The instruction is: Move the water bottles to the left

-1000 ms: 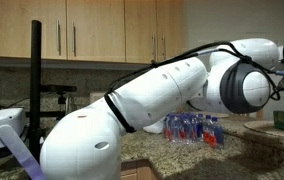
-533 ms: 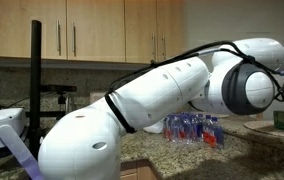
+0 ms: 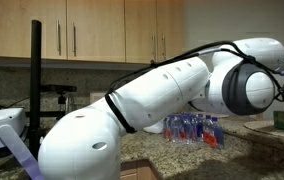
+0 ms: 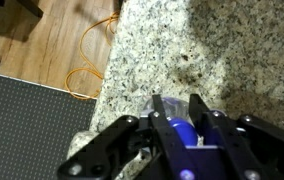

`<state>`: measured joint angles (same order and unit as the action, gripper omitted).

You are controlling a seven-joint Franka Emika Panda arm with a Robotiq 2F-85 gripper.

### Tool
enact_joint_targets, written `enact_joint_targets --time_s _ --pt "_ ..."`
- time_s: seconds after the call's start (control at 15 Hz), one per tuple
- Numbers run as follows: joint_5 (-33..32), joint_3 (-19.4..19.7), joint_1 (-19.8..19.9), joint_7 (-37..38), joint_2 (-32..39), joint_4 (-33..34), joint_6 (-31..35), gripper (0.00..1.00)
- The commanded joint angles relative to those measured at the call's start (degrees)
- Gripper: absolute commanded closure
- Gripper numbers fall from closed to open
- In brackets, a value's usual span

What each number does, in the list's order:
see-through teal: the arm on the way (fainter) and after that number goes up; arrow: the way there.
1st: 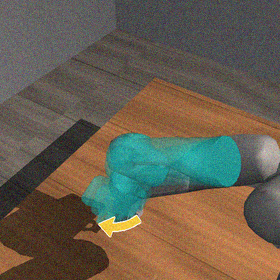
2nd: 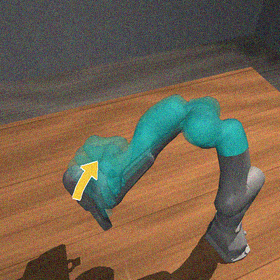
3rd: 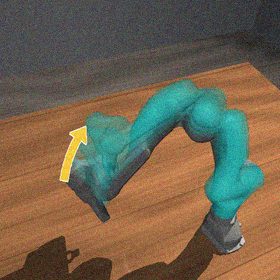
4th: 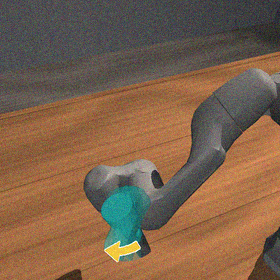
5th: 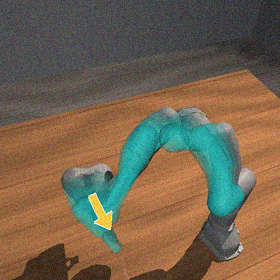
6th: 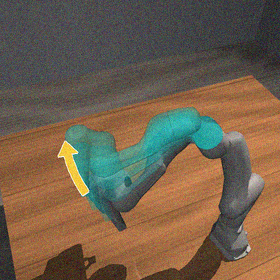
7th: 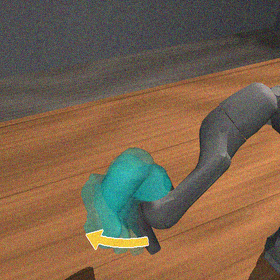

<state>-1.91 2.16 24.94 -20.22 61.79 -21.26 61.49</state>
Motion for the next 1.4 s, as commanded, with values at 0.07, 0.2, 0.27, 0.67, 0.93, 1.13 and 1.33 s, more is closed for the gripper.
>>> enact_joint_targets --time_s 0.07,0.2,0.27,0.67,0.93,1.13,1.33 --pt "0.63 -0.07 -0.65 -0.37 0.35 0.12 2.03 0.99" --pt "0.43 0.08 -0.94 -0.33 0.29 0.1 2.0 0.95" --pt "0.5 0.05 -0.97 -0.22 0.3 0.11 2.07 0.7" --pt "0.44 0.19 -0.89 0.02 0.0 -0.03 2.31 0.44" --pt "0.25 0.33 -0.93 -0.34 -0.07 -0.19 3.47 0.2" --pt "0.15 0.39 -0.92 -0.74 -0.16 -0.35 3.29 0.02" --pt "-0.13 0.59 -1.0 -1.03 -0.17 -0.4 3.09 0.31"
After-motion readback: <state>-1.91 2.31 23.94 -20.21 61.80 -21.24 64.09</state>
